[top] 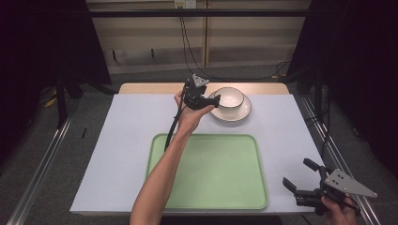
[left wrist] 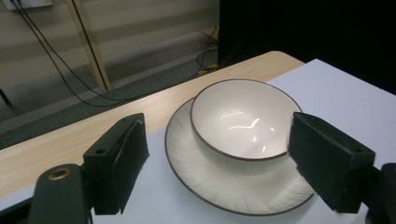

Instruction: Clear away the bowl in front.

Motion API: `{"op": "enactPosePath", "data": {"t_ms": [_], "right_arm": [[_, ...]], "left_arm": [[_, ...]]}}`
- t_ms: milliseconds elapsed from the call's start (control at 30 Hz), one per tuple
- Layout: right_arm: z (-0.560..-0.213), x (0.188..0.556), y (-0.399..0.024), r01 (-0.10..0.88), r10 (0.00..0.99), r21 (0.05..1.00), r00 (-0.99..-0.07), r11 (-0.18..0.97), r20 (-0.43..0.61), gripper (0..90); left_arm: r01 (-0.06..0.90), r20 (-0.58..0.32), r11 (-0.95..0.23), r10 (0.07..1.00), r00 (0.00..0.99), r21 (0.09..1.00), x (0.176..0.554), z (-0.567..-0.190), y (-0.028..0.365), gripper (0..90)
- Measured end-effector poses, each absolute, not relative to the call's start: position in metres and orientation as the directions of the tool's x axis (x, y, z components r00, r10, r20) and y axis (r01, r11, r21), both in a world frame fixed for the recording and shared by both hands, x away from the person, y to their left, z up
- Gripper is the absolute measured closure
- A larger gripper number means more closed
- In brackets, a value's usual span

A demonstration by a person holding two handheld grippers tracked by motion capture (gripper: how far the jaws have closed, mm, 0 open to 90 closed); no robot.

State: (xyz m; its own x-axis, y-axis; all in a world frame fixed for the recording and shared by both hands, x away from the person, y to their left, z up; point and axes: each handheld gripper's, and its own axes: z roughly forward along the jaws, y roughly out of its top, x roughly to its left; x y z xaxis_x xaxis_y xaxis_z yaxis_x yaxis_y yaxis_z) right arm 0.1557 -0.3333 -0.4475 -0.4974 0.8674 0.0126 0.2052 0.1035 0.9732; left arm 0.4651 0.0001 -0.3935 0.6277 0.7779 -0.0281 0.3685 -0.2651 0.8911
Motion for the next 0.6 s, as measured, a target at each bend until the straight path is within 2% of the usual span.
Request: {"op": "enactPosePath", "data": {"t_ms": [333,600], "right_arm": [[-0.448,0.156,-0.335,0.203,0.869,0.974,-0.495,0.105,0.010,0.9],[-0.449,0.155,-0.335,0.204,0.860,0.972,-0.510,0.115,0.006,0.9]], "left_arm": [[0.401,-0.020,-0.286,0.792,0.610,0.870,0.487,-0.393,-0.009,17.4],[0.399,-0.011,-0.298,0.790,0.613,0.867,0.500,-0.410,-0.020,25.8]]}}
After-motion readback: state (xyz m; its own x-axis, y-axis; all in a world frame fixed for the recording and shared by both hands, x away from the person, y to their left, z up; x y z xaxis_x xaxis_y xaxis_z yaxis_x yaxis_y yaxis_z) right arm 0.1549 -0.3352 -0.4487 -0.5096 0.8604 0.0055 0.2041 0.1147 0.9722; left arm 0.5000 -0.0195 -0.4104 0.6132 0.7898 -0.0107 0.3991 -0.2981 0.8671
